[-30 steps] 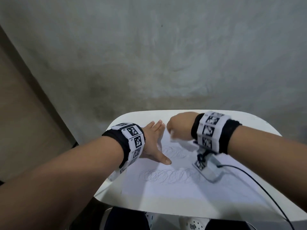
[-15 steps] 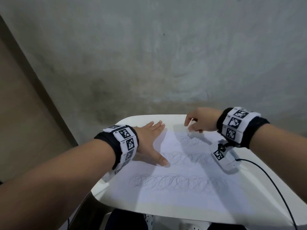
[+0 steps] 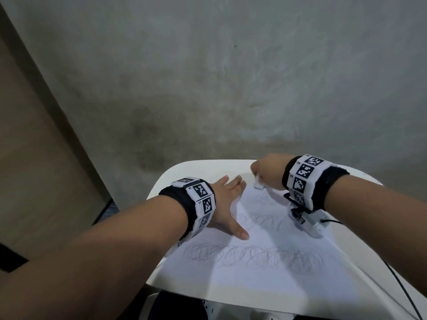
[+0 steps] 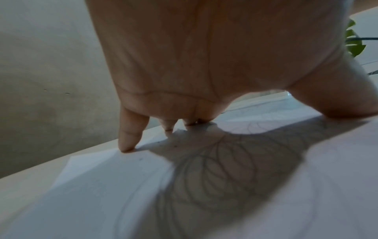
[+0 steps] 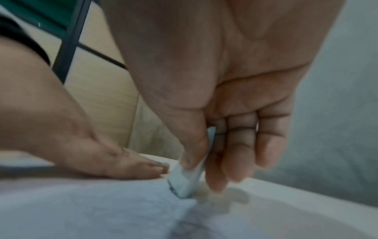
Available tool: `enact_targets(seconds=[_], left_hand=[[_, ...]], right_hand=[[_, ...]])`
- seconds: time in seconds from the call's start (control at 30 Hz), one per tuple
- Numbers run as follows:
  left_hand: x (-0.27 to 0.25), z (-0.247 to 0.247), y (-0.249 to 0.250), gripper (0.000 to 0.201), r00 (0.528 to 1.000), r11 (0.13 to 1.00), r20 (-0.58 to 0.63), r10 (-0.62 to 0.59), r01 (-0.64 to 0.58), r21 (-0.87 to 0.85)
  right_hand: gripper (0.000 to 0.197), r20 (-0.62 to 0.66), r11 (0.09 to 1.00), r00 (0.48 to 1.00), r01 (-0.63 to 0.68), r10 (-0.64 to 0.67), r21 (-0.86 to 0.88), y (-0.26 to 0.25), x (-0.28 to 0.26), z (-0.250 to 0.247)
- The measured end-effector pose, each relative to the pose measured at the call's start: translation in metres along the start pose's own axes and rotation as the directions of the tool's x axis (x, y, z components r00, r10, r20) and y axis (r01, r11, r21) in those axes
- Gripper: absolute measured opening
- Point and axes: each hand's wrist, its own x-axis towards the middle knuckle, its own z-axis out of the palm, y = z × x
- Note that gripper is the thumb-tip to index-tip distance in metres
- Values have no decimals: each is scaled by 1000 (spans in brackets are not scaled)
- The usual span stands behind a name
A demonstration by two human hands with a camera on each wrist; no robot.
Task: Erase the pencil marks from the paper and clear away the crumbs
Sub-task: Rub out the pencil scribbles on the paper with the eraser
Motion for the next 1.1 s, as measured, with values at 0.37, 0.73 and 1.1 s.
enact_targets(seconds=[0.37, 0.73, 1.1], left_hand=[[-4, -1, 3, 128, 1000, 1000, -8, -7, 7, -12], [0, 1, 1, 131, 1000, 999, -7, 6, -7, -36], [1, 2, 1, 131, 1000, 1000, -13, -10, 10, -6]], right_hand=[[24, -12, 995, 997, 74, -73, 70, -9, -9, 2], [31, -4, 986, 989, 148, -148, 76, -17, -17, 3], [13, -71, 998, 996, 55, -57, -31, -8, -18, 0]])
